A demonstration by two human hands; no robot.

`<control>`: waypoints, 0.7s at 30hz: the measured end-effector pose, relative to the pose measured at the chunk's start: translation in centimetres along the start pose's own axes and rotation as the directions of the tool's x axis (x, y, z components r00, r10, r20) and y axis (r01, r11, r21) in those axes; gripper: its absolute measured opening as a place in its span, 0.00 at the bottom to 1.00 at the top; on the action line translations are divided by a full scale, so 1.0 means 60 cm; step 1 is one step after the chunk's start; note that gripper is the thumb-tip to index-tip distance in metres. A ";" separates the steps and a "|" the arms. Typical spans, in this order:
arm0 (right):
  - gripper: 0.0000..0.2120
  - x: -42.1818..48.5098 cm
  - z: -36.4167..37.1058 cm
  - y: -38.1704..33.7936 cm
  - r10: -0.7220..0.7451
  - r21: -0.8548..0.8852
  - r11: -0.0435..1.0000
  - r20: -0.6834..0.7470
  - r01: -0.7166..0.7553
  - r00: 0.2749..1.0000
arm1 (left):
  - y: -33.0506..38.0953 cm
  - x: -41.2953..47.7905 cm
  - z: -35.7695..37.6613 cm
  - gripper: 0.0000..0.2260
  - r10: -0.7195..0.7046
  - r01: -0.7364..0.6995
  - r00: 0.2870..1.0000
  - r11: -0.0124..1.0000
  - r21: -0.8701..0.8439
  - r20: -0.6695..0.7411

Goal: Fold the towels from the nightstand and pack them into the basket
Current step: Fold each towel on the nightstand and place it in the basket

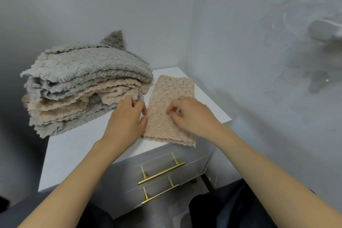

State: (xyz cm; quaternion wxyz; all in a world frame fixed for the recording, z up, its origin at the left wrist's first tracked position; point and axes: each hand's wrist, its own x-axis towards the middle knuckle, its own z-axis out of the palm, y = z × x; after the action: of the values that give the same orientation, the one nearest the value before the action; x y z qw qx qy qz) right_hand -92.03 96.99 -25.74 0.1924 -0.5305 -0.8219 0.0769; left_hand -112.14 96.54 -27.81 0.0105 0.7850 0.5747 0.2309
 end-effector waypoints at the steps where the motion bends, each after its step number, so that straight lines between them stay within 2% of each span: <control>1: 0.09 -0.011 -0.003 -0.008 -0.025 0.062 0.998 0.067 0.021 0.997 | -0.001 -0.005 -0.003 0.07 0.036 -0.036 0.999 0.999 -0.020 0.002; 3: 0.07 -0.028 -0.007 -0.015 -0.058 0.172 0.985 0.164 0.029 0.985 | -0.001 -0.011 -0.009 0.08 0.134 -0.132 0.991 0.988 -0.080 0.020; 5: 0.09 -0.042 -0.007 -0.017 -0.063 0.185 0.982 0.185 0.028 0.981 | 0.000 -0.016 -0.014 0.09 0.225 -0.213 0.972 0.967 -0.139 0.073; 7: 0.17 -0.055 -0.005 -0.012 -0.060 0.140 0.990 0.208 0.030 0.976 | -0.003 -0.022 -0.016 0.12 0.267 -0.246 0.952 0.958 -0.146 0.150; 10: 0.24 -0.071 0.004 -0.006 -0.071 -0.059 0.994 0.235 0.087 0.969 | -0.009 -0.033 -0.014 0.17 0.267 -0.247 0.939 0.962 -0.116 0.215; 12: 0.19 -0.075 0.008 -0.006 -0.089 -0.152 0.981 0.203 0.122 0.975 | -0.012 -0.037 -0.013 0.18 0.255 -0.235 0.944 0.965 -0.116 0.210; 14: 0.13 -0.076 0.007 -0.007 -0.089 -0.143 0.983 0.170 0.114 0.981 | -0.015 -0.038 -0.014 0.19 0.244 -0.230 0.947 0.969 -0.090 0.210; 17: 0.06 -0.076 -0.006 0.000 -0.037 -0.020 0.999 0.144 0.041 0.989 | -0.018 -0.039 -0.014 0.21 0.241 -0.240 0.944 0.970 -0.033 0.223; 21: 0.03 -0.073 -0.027 0.015 0.128 0.173 0.975 0.082 -0.141 0.988 | -0.015 -0.037 -0.011 0.26 0.204 -0.198 0.956 0.979 -0.049 0.209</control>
State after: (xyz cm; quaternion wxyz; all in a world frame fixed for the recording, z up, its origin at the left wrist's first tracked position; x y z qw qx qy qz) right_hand -89.04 93.31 -25.60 0.2044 -0.5626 -0.7803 0.1813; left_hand -113.71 94.66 -28.28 0.0591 0.8594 0.4842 0.1529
